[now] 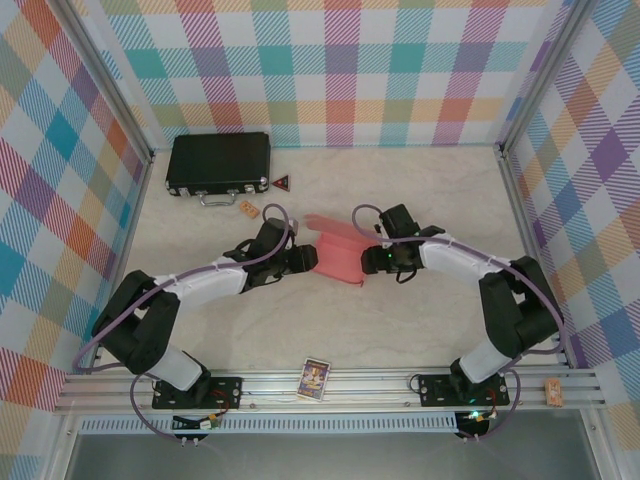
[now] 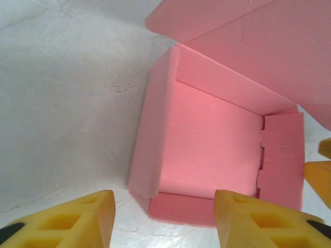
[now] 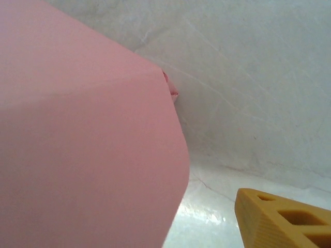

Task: Fold the paper box

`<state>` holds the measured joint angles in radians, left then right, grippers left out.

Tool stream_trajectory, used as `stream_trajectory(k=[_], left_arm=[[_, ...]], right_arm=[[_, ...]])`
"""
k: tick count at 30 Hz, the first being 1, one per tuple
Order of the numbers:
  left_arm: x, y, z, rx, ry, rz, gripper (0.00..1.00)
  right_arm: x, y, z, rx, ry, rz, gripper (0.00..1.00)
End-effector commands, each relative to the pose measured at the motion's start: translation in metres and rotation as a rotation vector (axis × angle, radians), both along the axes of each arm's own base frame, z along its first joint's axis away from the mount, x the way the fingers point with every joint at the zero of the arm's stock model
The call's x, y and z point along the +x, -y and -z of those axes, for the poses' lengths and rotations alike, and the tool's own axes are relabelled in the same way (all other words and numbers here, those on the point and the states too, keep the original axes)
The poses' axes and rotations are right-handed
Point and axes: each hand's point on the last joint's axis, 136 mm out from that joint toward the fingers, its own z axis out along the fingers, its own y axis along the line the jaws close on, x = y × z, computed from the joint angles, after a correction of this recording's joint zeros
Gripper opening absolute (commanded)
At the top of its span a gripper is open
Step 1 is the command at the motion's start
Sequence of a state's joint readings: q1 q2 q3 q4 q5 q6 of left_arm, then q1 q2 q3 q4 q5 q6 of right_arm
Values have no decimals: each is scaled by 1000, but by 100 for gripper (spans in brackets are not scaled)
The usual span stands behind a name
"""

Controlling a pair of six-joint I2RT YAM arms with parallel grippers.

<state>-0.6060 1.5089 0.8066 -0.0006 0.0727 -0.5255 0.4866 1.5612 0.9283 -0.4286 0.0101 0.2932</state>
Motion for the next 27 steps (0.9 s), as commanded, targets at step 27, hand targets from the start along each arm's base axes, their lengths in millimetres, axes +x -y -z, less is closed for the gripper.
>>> stream_trajectory(k=[27], left_arm=[[23, -37, -68, 268, 232, 430, 91]], right_arm=[[-19, 11, -75, -1, 321, -323, 66]])
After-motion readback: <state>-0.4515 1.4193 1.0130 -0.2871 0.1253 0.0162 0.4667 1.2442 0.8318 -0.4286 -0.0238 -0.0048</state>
